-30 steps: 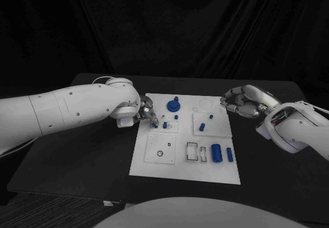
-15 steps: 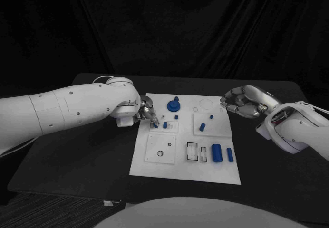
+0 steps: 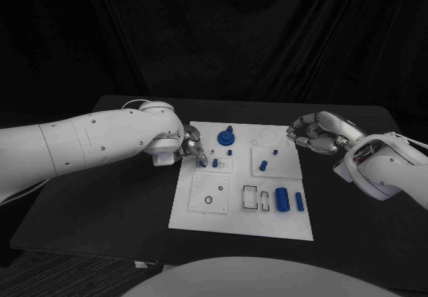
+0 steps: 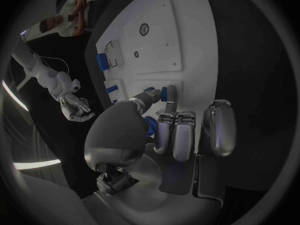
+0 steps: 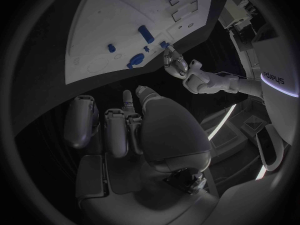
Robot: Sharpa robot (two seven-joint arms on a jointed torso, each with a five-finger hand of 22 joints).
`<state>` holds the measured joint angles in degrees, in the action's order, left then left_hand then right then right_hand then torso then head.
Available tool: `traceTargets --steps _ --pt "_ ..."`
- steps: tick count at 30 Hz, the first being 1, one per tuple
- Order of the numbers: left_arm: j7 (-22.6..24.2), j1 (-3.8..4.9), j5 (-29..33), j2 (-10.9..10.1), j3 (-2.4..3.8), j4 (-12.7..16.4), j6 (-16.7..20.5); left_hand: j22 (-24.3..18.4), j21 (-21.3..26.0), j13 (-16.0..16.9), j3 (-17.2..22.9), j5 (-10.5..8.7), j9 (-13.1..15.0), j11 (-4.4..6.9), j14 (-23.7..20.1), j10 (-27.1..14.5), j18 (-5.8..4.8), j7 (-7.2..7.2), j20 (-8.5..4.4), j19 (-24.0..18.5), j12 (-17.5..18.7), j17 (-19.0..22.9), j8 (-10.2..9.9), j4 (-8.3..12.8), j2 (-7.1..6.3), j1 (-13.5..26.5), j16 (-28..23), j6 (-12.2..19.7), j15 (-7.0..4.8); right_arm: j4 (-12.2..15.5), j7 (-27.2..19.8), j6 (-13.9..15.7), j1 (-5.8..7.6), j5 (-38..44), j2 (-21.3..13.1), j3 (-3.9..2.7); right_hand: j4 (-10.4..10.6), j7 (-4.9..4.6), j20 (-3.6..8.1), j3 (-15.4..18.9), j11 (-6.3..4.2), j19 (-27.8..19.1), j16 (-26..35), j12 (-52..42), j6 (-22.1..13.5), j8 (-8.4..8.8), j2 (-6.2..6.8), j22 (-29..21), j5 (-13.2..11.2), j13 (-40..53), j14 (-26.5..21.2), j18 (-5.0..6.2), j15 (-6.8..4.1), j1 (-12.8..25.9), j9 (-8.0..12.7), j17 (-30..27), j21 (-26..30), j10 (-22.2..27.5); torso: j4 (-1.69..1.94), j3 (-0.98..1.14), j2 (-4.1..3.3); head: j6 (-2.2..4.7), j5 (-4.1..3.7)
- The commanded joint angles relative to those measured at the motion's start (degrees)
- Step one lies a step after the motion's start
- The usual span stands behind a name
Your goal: Assemble the parts on the task board
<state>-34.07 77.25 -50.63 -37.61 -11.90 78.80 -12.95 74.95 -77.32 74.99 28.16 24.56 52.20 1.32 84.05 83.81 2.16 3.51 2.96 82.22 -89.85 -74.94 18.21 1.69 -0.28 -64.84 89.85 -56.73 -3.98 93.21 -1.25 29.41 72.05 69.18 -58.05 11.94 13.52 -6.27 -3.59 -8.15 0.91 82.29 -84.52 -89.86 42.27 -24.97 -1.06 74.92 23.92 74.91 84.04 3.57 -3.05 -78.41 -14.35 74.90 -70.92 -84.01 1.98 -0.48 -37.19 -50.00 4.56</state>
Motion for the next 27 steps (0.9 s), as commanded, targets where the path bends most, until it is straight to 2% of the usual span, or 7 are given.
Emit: traceTargets --steps 1,17,27 --pt "0.38 -0.52 0.02 -0.01 -0.28 0.24 0.09 10.86 -0.08 15.01 2.08 0.48 0.08 -0.22 5.95 6.19 1.01 -0.43 -0.19 -0.15 -0.15 -15.06 0.27 2.06 0.81 -1.44 0.15 -0.71 0.30 0.02 1.02 -0.34 -0.15 0.11 -0.03 -0.03 0.08 -0.13 0.00 -0.34 0.41 -0.25 0.39 -0.14 0.46 -0.37 -0.10 9.33 0.36 15.09 3.58 0.66 0.43 -0.59 0.09 4.72 0.18 -5.99 -0.01 0.00 0.02 0.00 -0.03" --pt "1.21 -0.51 0.02 -1.88 -0.26 2.15 5.14 10.94 -0.35 15.01 2.31 1.14 0.24 -0.20 5.95 6.19 0.95 -0.43 -0.21 0.05 -0.15 -15.06 0.49 2.19 0.69 -1.37 0.15 -0.82 0.27 -0.03 1.05 -0.31 -0.16 0.11 -0.09 -0.03 0.02 -0.15 -0.01 -0.43 0.42 -0.27 0.41 -0.14 0.44 -0.36 -0.13 9.32 0.40 15.09 3.57 0.67 0.44 -0.66 0.13 4.70 0.27 -5.99 0.01 -0.01 0.02 0.00 -0.01" --pt "1.09 -0.49 0.02 -2.31 -0.26 2.41 5.99 10.97 -0.46 15.01 2.47 1.66 0.34 -0.17 5.95 6.19 0.93 -0.45 -0.23 0.15 -0.15 -15.06 0.63 2.21 0.64 -1.26 0.15 -0.89 0.23 -0.05 1.05 -0.30 -0.18 0.11 -0.06 -0.03 -0.02 -0.15 -0.02 -0.47 0.42 -0.27 0.44 -0.14 0.43 -0.36 -0.13 9.32 0.42 15.09 3.56 0.67 0.44 -0.70 0.14 4.65 0.27 -5.99 0.03 0.00 0.06 0.00 -0.02"
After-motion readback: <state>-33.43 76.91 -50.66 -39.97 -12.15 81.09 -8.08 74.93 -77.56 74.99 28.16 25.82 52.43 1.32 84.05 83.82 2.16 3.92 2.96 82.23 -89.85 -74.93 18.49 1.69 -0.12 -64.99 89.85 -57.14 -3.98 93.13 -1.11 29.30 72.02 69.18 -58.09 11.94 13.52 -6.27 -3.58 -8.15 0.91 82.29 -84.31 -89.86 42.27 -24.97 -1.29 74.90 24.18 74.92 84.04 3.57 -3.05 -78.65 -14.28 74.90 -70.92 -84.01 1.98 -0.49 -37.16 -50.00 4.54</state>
